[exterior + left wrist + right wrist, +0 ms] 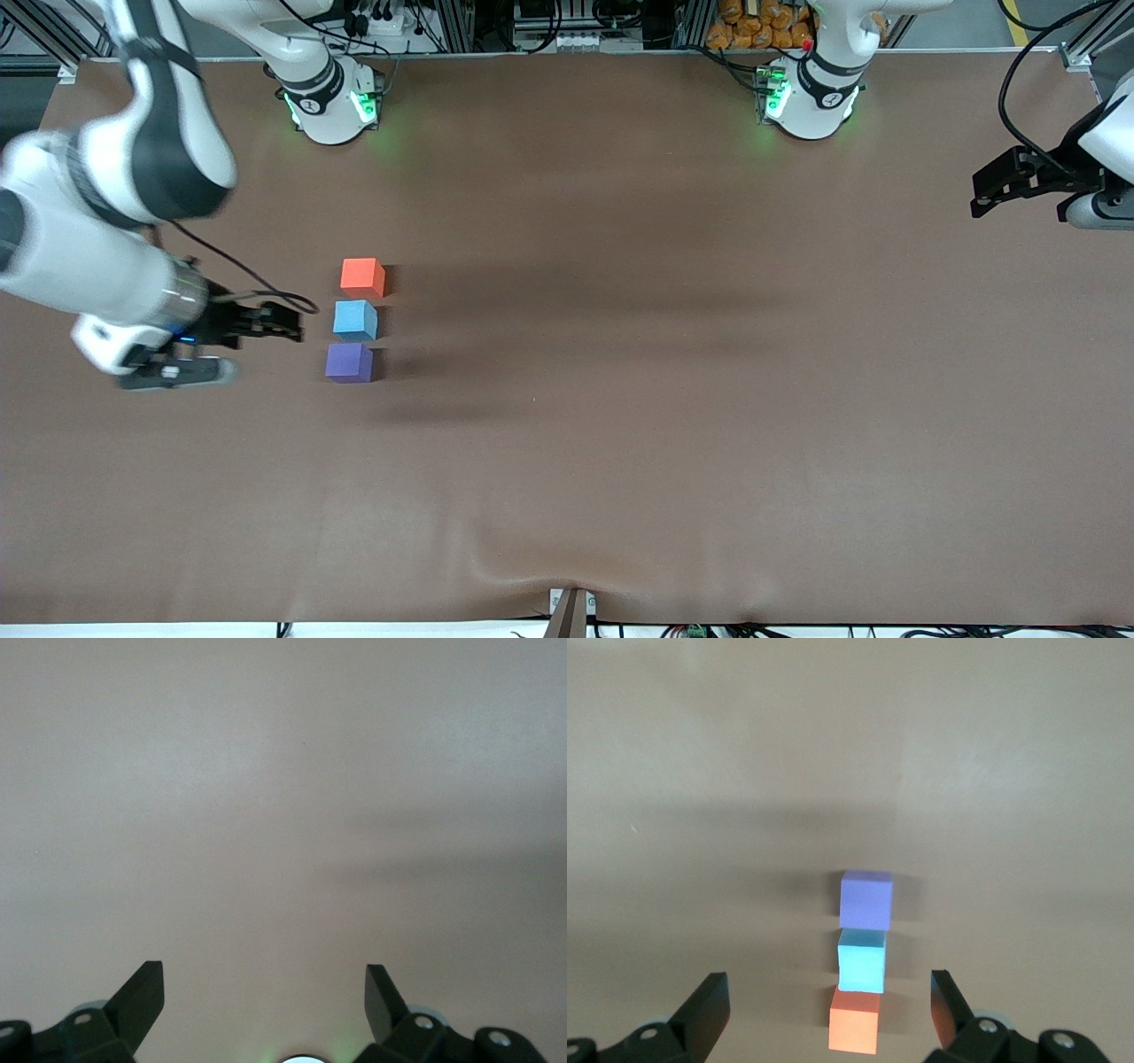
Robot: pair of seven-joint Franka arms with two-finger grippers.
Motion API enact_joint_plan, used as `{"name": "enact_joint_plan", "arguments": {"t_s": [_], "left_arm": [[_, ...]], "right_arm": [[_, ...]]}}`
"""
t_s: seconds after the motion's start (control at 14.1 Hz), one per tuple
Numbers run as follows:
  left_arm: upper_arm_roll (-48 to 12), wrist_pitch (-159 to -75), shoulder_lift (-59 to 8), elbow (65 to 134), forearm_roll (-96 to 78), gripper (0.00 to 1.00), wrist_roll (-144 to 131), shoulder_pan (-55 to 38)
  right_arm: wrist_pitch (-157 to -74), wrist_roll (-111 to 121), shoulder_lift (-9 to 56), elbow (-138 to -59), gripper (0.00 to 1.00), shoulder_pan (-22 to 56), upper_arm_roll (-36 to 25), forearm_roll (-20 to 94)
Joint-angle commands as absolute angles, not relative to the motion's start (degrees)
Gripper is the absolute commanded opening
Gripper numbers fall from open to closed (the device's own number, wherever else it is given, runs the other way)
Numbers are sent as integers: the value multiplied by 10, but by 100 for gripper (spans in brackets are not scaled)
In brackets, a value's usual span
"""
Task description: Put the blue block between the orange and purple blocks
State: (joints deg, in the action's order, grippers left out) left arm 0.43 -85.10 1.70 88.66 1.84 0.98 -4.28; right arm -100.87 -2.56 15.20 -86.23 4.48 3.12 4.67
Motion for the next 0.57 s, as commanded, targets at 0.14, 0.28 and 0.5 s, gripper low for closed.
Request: {"name": "enact_joint_plan", "arguments": {"t_s": [0.14,0.28,0.5], "left_arm": [[3,-843,18,882,7,100,4,-38],[3,-844,18,882,7,100,4,-38],[3,-844,18,882,7,100,4,-38]], "right_arm": [[-914,-18,161,-741,100,18,33,-44],[-873,-15,147,-734,100,-20,33,-36],[-865,-27,93,-741,100,-34,39,-34]]}}
